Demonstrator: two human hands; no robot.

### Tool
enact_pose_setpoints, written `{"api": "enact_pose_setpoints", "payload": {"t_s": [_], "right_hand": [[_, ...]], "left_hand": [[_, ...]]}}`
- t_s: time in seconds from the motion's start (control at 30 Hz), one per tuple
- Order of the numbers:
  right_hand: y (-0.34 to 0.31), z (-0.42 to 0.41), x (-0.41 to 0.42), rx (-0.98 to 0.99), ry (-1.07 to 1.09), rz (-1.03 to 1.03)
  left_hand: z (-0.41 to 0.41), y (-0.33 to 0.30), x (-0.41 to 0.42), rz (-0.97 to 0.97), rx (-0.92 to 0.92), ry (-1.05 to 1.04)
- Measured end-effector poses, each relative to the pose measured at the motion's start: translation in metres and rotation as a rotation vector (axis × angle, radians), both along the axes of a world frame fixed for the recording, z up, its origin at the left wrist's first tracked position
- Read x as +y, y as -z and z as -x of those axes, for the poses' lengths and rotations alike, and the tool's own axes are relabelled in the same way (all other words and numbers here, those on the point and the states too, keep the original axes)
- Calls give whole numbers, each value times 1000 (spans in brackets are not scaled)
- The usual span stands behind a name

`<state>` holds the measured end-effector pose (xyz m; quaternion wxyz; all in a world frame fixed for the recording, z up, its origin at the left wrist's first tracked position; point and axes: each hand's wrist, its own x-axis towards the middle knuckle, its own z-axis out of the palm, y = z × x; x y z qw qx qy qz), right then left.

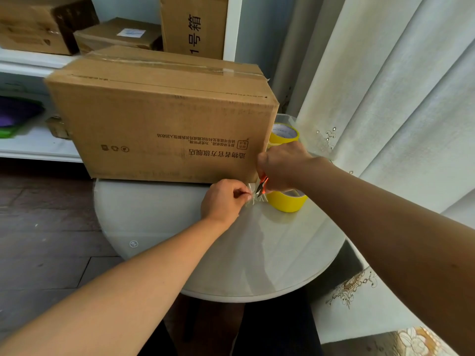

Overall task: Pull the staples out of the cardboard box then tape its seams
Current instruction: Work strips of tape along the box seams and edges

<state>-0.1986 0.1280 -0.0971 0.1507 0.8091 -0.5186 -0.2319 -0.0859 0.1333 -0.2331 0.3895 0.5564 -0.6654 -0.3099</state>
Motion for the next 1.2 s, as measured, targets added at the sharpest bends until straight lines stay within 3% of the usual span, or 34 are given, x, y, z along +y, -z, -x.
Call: {"api": "enact_pose_setpoints", "payload": {"t_s": [0.47, 0.93, 1.2], "right_hand": [[-26, 3, -2, -89, 156, 9], [-13, -5, -9, -71, 71, 40], [-10, -5, 2, 23, 253, -188]], "left_hand": [[0, -1, 2, -17, 56, -45], [-1, 7, 4, 65, 56, -41], [-2, 2, 3, -30, 91, -47]]}}
